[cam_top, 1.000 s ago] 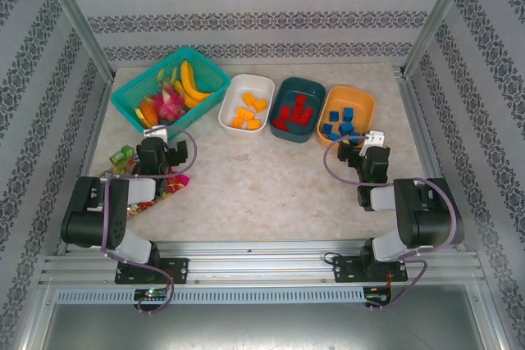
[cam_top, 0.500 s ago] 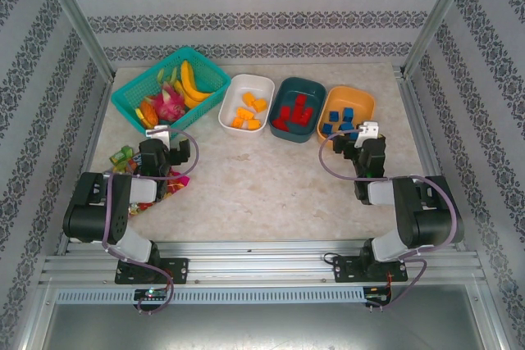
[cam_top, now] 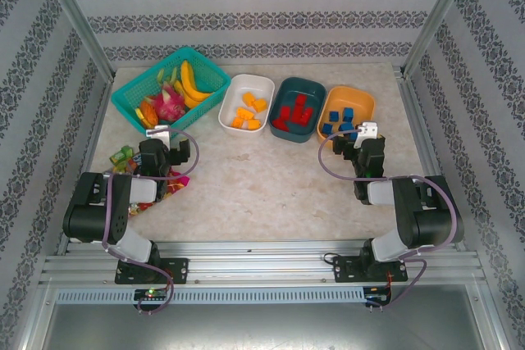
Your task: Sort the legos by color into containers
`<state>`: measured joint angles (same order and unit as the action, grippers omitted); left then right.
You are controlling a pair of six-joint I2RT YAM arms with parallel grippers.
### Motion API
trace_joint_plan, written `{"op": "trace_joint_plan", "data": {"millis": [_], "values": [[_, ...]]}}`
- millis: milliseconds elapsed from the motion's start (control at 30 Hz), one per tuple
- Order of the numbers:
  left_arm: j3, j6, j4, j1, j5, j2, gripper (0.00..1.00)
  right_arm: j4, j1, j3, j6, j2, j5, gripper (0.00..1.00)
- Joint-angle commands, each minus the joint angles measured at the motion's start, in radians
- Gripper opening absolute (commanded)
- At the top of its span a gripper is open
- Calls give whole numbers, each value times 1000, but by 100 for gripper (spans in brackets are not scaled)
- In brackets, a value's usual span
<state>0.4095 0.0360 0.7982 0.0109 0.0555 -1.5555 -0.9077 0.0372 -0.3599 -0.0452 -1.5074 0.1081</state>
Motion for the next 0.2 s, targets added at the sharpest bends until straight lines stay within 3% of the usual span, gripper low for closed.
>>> {"op": "trace_joint_plan", "data": {"millis": [0, 167], "values": [[-5, -11, 48, -9, -10, -7, 100, -3, 0, -22, 12, -8, 4, 98], [-4, -12, 46, -9, -10, -7, 100, -8, -2, -13, 18, -2, -8, 98]]}}
